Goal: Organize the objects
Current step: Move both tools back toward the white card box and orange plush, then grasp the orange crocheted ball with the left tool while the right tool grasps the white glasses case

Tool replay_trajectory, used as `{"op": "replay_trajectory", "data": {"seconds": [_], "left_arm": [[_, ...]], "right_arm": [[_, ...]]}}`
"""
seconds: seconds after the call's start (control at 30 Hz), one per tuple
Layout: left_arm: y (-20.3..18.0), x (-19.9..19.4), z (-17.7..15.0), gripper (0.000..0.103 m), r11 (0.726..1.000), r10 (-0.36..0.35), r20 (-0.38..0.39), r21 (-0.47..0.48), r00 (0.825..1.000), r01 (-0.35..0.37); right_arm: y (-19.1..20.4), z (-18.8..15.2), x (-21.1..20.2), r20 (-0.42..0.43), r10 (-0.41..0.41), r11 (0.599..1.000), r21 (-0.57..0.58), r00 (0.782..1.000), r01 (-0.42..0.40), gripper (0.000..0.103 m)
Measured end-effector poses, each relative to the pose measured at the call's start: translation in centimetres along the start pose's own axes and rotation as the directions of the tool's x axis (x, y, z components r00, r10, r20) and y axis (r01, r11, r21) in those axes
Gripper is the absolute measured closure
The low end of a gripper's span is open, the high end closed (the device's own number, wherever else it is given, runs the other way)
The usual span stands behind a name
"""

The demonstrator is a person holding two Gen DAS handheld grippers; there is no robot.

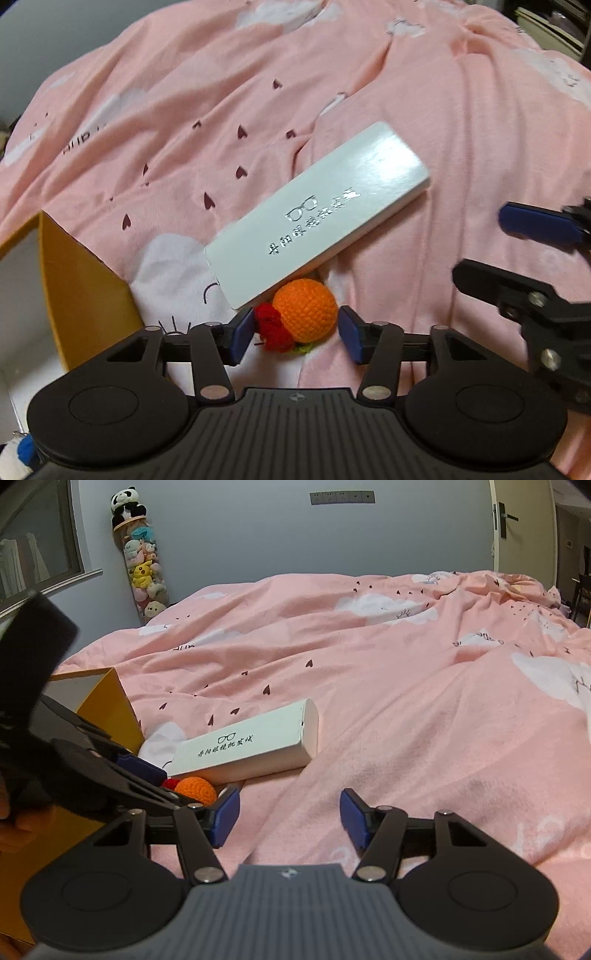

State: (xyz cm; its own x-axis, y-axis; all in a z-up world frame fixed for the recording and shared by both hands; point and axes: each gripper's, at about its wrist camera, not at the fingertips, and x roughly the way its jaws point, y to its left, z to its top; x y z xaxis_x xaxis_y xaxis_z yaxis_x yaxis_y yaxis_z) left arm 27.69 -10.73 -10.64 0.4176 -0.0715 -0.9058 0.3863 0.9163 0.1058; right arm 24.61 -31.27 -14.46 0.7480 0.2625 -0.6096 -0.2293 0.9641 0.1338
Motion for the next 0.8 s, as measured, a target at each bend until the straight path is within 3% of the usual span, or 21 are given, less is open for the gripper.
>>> {"op": "replay_trajectory", "data": {"seconds": [0.23, 0.47, 0.73, 0.8], "left_arm": [[0.1, 1.8, 0.4, 0.038, 1.0, 0.001, -0.038, -0.009, 0.999, -0.002], [0.5, 2.4, 0.3, 0.043, 1.0, -0.01, -0.059, -0.028, 0.998, 0.008], [1.3, -2.1, -1.0, 0.044, 0.995, -0.06, 0.051, -0.073, 0.997, 0.064], [1.6, -4.0, -1.3, 0.044, 0.993, -0.073, 0.094, -0.088, 0.993, 0.081]], "right_arm": [[0.0, 0.1, 0.5, -0.017, 0.008, 1.0, 0.0, 1.0, -0.008, 0.04], [0.1, 0.1, 1.0, -0.028, 0.008, 1.0, -0.012, 1.0, -0.008, 0.04], [0.4, 0.0, 0.5, -0.015, 0.006, 1.0, -0.03, 1.0, -0.007, 0.042], [0.8, 0.1, 0.2, -0.008, 0.007, 0.999, -0.046, 1.0, -0.008, 0.047]]}}
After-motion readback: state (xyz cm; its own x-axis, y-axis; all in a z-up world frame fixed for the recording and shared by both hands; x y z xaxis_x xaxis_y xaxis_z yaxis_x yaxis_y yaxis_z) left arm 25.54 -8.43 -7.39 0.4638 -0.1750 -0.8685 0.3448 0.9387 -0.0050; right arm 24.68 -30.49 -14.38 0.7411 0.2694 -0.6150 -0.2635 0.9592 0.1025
